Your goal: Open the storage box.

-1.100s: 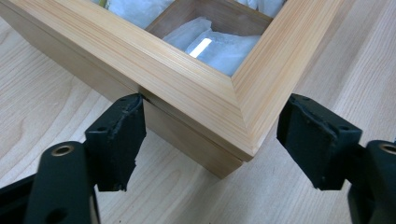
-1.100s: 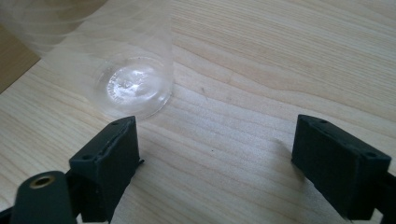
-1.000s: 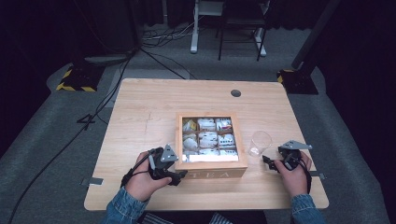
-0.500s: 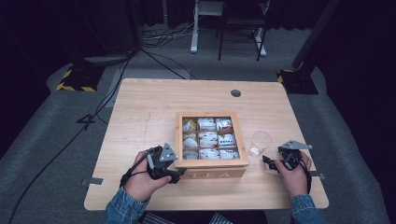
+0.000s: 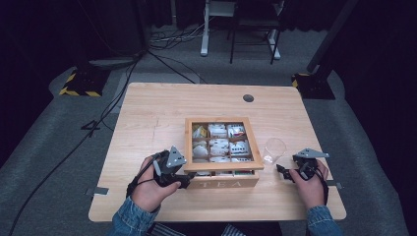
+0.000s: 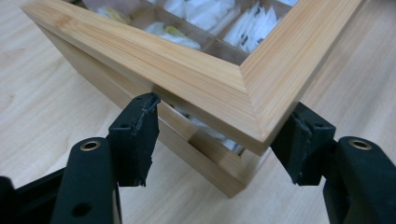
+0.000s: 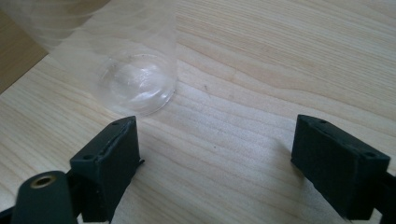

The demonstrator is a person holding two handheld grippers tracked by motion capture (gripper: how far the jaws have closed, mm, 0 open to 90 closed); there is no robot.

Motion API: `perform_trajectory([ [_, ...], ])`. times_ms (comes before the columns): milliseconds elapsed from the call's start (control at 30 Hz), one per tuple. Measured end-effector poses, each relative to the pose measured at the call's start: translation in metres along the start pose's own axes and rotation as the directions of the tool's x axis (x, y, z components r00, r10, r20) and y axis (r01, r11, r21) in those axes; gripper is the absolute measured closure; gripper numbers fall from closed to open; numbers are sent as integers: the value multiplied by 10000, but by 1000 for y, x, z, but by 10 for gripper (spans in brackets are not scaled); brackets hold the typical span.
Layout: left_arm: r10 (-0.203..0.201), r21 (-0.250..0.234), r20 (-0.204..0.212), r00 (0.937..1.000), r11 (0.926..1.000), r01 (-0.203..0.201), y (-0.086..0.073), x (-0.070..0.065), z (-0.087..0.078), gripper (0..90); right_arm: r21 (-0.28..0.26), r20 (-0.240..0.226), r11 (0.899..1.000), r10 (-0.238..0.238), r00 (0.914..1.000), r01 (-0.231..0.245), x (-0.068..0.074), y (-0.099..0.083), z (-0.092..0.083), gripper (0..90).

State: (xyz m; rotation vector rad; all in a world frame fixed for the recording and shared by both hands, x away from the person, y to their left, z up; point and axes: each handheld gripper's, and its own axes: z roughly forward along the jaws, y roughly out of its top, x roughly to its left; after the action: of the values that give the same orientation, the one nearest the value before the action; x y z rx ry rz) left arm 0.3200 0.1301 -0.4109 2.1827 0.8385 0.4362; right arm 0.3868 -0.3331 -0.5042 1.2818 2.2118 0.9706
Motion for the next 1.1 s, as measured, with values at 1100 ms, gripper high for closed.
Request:
perform_trajectory([
  [1100, 403, -1668, -150, 9991, 9851, -422, 33, 25, -28, 314, -65, -12, 10000, -42, 10000, 42, 0, -7, -8, 182],
])
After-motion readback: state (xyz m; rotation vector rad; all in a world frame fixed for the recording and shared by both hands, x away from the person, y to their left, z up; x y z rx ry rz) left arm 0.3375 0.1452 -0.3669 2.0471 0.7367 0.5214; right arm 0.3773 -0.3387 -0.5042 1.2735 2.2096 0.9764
